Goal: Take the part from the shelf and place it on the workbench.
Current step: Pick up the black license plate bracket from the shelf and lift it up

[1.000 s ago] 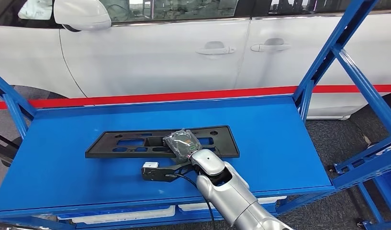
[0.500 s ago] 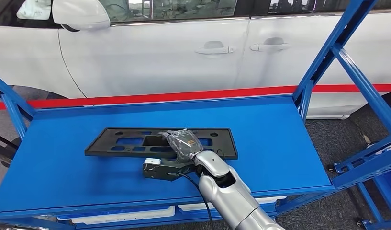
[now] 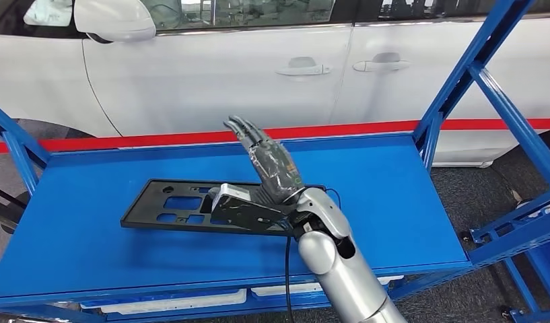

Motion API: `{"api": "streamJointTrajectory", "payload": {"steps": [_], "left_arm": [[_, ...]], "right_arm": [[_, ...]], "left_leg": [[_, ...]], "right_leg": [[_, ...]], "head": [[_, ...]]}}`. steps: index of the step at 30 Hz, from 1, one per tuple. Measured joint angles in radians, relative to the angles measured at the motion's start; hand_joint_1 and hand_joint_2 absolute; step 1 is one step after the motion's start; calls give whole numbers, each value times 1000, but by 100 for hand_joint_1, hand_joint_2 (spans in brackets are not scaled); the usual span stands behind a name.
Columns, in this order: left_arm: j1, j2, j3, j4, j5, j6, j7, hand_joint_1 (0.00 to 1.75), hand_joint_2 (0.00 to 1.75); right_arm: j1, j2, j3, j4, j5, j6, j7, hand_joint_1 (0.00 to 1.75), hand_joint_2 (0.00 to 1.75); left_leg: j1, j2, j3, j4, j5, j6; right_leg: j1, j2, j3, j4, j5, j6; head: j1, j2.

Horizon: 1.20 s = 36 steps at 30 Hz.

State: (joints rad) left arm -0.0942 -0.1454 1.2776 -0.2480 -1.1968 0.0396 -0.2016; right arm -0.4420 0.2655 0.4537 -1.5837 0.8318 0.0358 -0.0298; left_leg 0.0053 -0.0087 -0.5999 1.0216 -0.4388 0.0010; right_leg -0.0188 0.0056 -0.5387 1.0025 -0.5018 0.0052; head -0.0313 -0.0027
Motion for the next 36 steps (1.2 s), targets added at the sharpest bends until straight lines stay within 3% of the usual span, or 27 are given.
{"api": "streamJointTrajectory", "payload": {"steps": [4, 6, 8, 9, 10, 11, 12, 14, 16, 20, 32, 36], "left_arm": [[-1, 0, 0, 0, -6, 0, 0, 0, 0], [-2, -1, 0, 0, -6, -2, -5, 0, 0], [-3, -1, 0, 0, -6, -4, -16, 0, 87], [-2, -1, 0, 0, -7, -5, -21, 0, 131], [-2, -1, 0, 0, -7, -4, -25, 0, 175], [-2, -1, 0, 0, -8, -3, -29, 0, 175], [-2, -1, 0, 0, -9, -3, -31, 0, 175], [-2, -1, 0, 0, -10, -2, -34, 0, 175], [-2, -1, 0, 0, -10, -2, -36, 0, 175], [-3, 0, 0, 0, -10, -1, -37, 0, 175], [-3, 1, -1, 1, -15, -5, -44, 0, 175], [-3, 2, -1, 1, -13, -5, -44, 0, 175]], "right_arm": [[4, -9, -25, -123, -15, 6, 0, 0, 0], [11, -14, -34, -157, -15, 8, 0, 0, 0], [23, -21, -43, -174, -12, 8, -1, 0, 0], [30, -26, -46, -177, -10, 9, -1, 0, 0], [38, -30, -49, -179, -6, 10, -1, 0, 0], [43, -34, -50, -180, -2, 11, -1, 0, 0], [47, -37, -50, -181, 2, 13, -1, 0, 0], [50, -42, -50, -184, 8, 19, -2, 0, 87], [53, -46, -50, -185, 11, 32, -1, 0, 175], [66, -61, -28, -156, 42, 79, 6, 0, 175], [97, -115, 137, 18, 100, 66, 18, 0, 175], [92, -120, 159, 55, 101, 65, 20, 0, 175]], "left_leg": [[1, 2, 4, -10, 9, 17], [5, 5, 7, -25, 15, 29], [3, 6, 7, -27, 15, 34], [2, 6, 6, -27, 14, 35], [1, 6, 6, -26, 14, 35], [1, 6, 7, -24, 13, 34], [0, 5, 7, -22, 12, 32], [-1, 4, 6, -14, 8, 24], [-3, 3, 4, -8, 5, 13], [-3, 3, 5, -7, 2, 24], [0, 3, 7, -16, 7, -2], [-1, 3, 7, -15, 6, -3]], "right_leg": [[-4, 0, 1, 3, -4, 14], [-3, 0, -27, 66, -49, 16], [-3, 0, -92, 196, -111, 15], [-3, -1, -120, 252, -127, 15], [-3, -1, -136, 277, -123, 15], [-4, -1, -132, 264, -100, 14], [-4, -1, -110, 215, -63, 12], [-1, -3, -48, 85, -6, 5], [4, -3, -18, 23, 6, -2], [7, 0, -17, 13, 6, -7], [10, 0, -20, 19, 1, -20], [9, 0, -20, 19, 1, -20]], "head": [[0, 0], [0, 0], [0, 0], [0, 0], [0, 0], [0, 0], [0, 0], [0, 0], [0, 0], [0, 0], [0, 0], [0, 0]]}}
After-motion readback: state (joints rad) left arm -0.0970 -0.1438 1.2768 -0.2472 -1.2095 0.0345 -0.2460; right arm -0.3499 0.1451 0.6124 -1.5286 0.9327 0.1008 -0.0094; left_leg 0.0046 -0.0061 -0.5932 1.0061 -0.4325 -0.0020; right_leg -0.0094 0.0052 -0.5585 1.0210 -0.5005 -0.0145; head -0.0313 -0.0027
